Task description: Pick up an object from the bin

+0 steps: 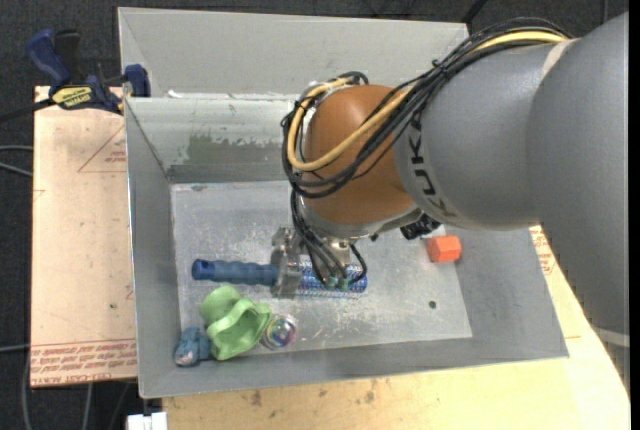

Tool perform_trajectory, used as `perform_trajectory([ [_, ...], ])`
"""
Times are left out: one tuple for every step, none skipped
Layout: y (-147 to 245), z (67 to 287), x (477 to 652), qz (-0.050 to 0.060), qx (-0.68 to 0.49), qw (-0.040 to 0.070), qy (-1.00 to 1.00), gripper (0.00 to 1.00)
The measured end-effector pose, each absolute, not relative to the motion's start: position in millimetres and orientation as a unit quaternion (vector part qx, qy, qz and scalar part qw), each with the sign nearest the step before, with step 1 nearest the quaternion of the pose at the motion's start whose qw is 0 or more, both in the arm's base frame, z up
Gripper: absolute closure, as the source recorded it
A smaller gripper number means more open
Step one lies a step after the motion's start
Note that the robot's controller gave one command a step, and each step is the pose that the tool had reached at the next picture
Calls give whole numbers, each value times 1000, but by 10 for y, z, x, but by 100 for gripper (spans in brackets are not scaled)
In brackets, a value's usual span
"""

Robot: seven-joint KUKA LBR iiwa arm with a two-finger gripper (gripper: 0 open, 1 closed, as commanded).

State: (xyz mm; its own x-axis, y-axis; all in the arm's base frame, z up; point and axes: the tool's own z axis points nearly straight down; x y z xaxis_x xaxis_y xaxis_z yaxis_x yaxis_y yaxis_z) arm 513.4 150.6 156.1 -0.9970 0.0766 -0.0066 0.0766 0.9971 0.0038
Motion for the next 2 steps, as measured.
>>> perform_trajectory([
  [1513, 1639, 5139, 1, 38, 1, 999, 100],
  [1520, 1908, 5146, 1, 37, 1, 999, 100],
])
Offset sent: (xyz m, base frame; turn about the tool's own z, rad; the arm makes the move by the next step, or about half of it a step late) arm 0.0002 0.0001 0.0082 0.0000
